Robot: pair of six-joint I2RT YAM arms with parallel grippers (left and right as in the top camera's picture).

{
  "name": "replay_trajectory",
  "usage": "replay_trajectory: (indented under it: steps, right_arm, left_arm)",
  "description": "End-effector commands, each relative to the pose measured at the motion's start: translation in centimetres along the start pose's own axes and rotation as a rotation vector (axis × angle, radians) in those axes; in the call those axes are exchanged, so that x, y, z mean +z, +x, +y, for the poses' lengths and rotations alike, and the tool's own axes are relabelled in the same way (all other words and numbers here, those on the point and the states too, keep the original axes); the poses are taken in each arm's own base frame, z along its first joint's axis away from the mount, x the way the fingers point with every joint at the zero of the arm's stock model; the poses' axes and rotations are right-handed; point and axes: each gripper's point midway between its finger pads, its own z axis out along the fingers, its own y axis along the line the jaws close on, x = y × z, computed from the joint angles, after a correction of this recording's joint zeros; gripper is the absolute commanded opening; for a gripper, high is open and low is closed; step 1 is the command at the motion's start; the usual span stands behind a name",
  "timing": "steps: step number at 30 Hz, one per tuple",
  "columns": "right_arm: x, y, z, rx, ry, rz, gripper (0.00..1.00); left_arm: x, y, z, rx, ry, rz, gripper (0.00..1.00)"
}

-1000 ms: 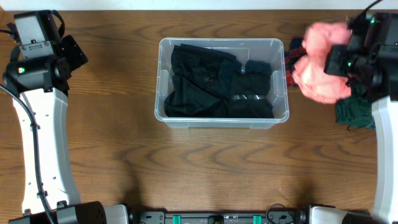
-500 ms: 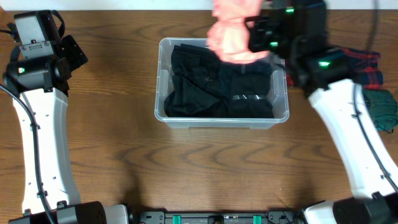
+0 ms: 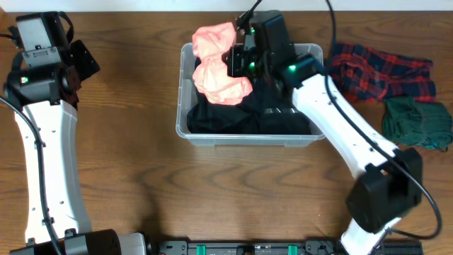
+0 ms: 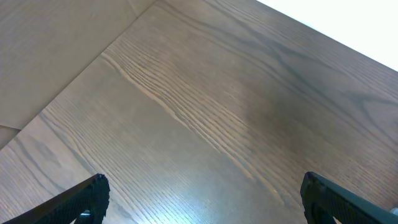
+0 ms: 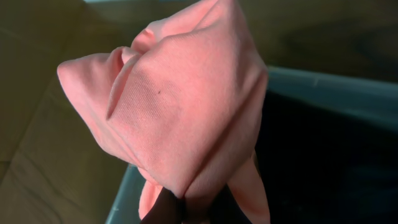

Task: Pack container
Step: 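Lower the pink shirt into the bin's left side and open right gripper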

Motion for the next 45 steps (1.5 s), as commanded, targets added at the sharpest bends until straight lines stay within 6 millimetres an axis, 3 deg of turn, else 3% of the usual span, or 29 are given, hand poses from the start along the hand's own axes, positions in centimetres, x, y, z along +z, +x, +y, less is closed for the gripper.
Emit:
replay_trajectory:
  steps: [1,5,13,14,20,25,28,32,33,37,40,45]
  right_arm:
    - [1.0,0.4,-0.4,0.052,-0.017,0.027,0.01]
    - [1.9,1.0,-1.7,0.045,0.005,0.050,0.01]
    - [1.9,1.8,-4.2,-0.068,0.141,0.066,0.03]
    - [1.9,1.8,-4.5,-0.096,0.154,0.069,0.07]
    - [1.8,1.8,-5.0,-0.239,0.178,0.081,0.69]
    - [1.3,-0.4,-6.8,-0.457,0.308,0.016,0.77]
    - [1.4,-1.2,-6.4,-0.533,0.305,-0.006,0.79]
    - [1.6,-1.6,-5.6,-0.584,0.292,-0.029,0.73]
    - [1.6,-1.8,-5.4,-0.591,0.289,-0.037,0.67]
    - [2.0,-2.2,-5.2,-0.596,0.282,-0.061,0.23]
    - [2.9,-1.7,-5.7,-0.594,0.285,-0.044,0.03]
    - [5.7,0.6,-7.3,-0.589,0.292,0.028,0.01]
  left_arm:
    - [0.1,0.0,0.3,-0.001,-0.015,-0.002,0.98]
    - [0.1,0.0,0.3,-0.001,-0.015,-0.002,0.98]
    - [0.1,0.0,0.3,-0.001,-0.015,-0.002,0.98]
    - [0.1,0.0,0.3,-0.001,-0.015,-0.002,0.98]
    - [0.1,0.0,0.3,-0.001,-0.015,-0.002,0.98]
    - [0.1,0.0,0.3,-0.001,-0.015,-0.002,0.98]
    - [0.1,0.0,0.3,-0.001,-0.015,-0.002,0.98]
    - [0.1,0.0,0.3,-0.001,-0.015,-0.002,0.98]
    - [0.1,0.0,0.3,-0.001,-0.015,-0.002,0.98]
    - [0.1,0.0,0.3,-0.001,-0.015,-0.002,0.98]
    - [0.1,0.0,0.3,-0.001,-0.015,-0.002,0.98]
    - [0.1,0.0,0.3,-0.001,-0.015,-0.002,0.98]
